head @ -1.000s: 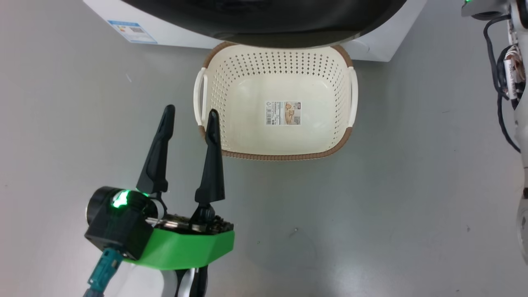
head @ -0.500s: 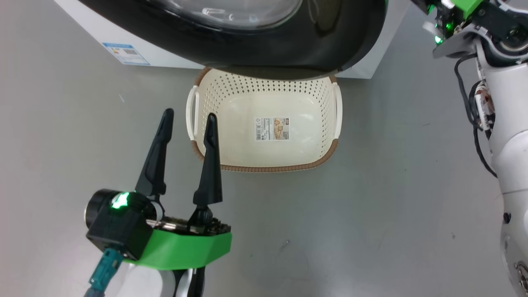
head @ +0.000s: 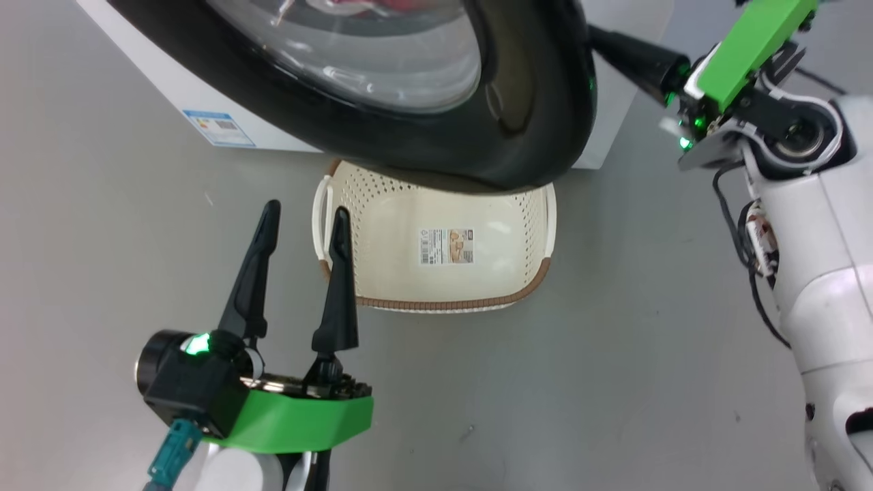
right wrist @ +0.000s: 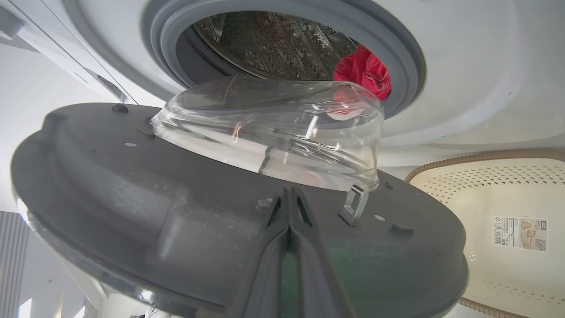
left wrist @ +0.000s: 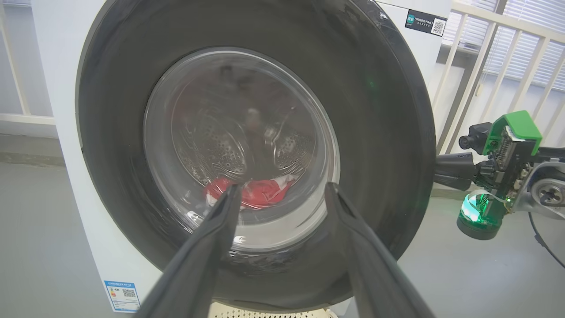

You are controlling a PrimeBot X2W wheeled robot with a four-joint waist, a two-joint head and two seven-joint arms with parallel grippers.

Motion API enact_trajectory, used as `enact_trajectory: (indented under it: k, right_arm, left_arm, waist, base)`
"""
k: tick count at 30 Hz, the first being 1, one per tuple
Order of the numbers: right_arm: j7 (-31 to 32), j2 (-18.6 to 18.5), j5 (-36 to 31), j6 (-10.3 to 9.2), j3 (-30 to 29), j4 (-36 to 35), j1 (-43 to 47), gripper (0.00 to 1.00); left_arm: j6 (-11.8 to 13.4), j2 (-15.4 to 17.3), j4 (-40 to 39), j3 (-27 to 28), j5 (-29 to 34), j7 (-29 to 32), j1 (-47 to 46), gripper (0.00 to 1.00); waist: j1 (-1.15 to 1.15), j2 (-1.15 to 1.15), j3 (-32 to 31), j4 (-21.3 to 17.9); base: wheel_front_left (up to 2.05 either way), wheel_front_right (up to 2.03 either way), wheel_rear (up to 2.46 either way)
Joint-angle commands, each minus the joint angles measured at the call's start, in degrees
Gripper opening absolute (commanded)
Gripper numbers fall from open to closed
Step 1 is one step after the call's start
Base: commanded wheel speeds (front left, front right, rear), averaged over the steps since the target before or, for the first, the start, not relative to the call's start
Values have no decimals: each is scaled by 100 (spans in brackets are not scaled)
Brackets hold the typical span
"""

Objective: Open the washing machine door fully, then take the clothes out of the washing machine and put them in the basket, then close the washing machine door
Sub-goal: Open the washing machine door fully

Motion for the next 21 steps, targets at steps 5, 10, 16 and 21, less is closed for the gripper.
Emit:
enact_trajectory:
  k: [5, 10, 16, 21]
  right_arm:
    - [69, 204, 126, 45, 186, -276, 265, 0]
    - [81, 224, 217, 45, 232, -392, 532, 0]
    - [134, 219, 291, 45, 251, -592, 946, 0]
    - [224, 220, 370, 45, 251, -670, 1273, 0]
  left_arm:
    - [-37, 71, -71, 263, 70, -28, 192, 100]
    - [-25, 71, 8, 333, 74, -28, 336, 100]
    - [-6, 71, 75, 404, 49, -28, 508, 100]
    - [-2, 71, 123, 441, 38, -28, 646, 100]
  waist:
    - [0, 0, -285, 10]
    - [0, 0, -501, 42]
    - [0, 0, -769, 190]
    - [0, 0, -959, 349]
  base:
    - [0, 0, 0]
    - [0, 0, 0]
    - [0, 0, 0]
    - [0, 0, 0]
